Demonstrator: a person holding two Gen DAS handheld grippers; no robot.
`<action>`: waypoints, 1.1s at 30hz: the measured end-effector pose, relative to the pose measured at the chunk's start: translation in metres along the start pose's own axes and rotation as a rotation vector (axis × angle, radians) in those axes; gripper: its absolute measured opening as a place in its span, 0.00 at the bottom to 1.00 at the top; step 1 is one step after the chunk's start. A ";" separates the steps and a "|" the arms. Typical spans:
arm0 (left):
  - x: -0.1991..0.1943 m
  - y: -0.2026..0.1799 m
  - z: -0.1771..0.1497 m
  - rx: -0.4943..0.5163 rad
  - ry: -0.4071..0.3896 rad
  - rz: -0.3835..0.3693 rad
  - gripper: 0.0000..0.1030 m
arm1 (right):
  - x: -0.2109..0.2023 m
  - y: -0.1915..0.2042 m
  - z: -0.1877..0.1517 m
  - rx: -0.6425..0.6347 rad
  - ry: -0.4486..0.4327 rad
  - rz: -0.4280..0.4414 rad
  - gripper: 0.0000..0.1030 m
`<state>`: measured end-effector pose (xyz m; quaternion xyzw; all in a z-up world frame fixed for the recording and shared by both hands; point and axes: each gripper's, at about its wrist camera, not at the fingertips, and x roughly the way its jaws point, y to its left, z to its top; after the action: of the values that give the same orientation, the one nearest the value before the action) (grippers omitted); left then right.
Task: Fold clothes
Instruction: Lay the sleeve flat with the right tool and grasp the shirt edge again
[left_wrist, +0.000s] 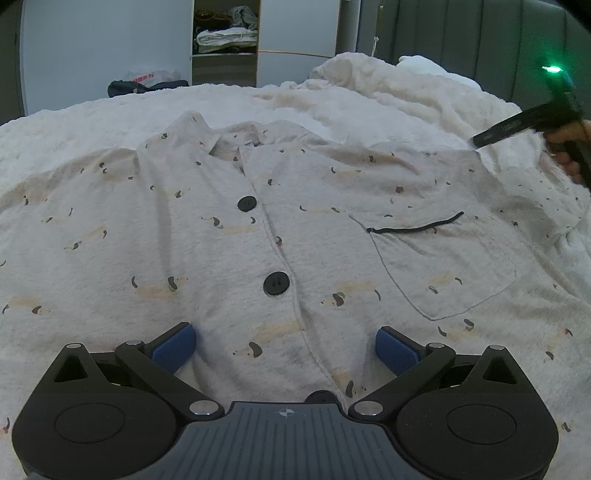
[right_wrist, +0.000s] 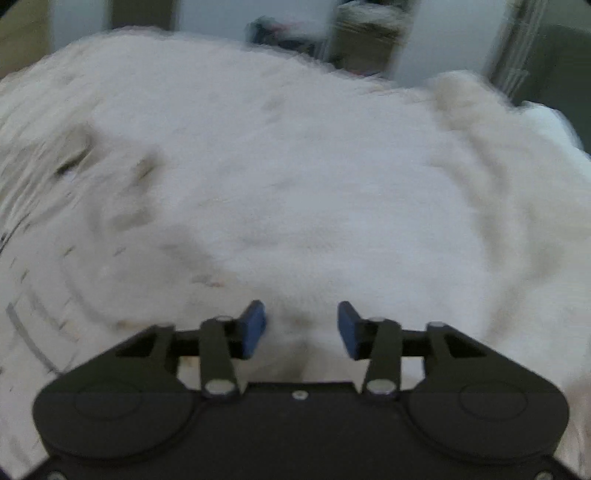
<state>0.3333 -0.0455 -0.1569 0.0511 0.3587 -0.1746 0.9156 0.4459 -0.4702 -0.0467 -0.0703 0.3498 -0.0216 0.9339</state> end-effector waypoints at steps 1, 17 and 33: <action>0.000 0.000 0.000 0.000 -0.001 0.000 1.00 | -0.025 -0.037 -0.014 0.167 -0.070 -0.077 0.51; 0.001 -0.009 -0.004 0.047 -0.013 0.039 1.00 | -0.088 -0.197 -0.220 1.029 -0.375 0.069 0.53; 0.007 -0.012 -0.009 0.074 -0.026 0.049 1.00 | -0.114 -0.241 -0.103 0.673 -0.570 0.059 0.01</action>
<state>0.3278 -0.0569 -0.1676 0.0916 0.3387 -0.1658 0.9216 0.2939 -0.7101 -0.0142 0.2446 0.0538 -0.0874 0.9642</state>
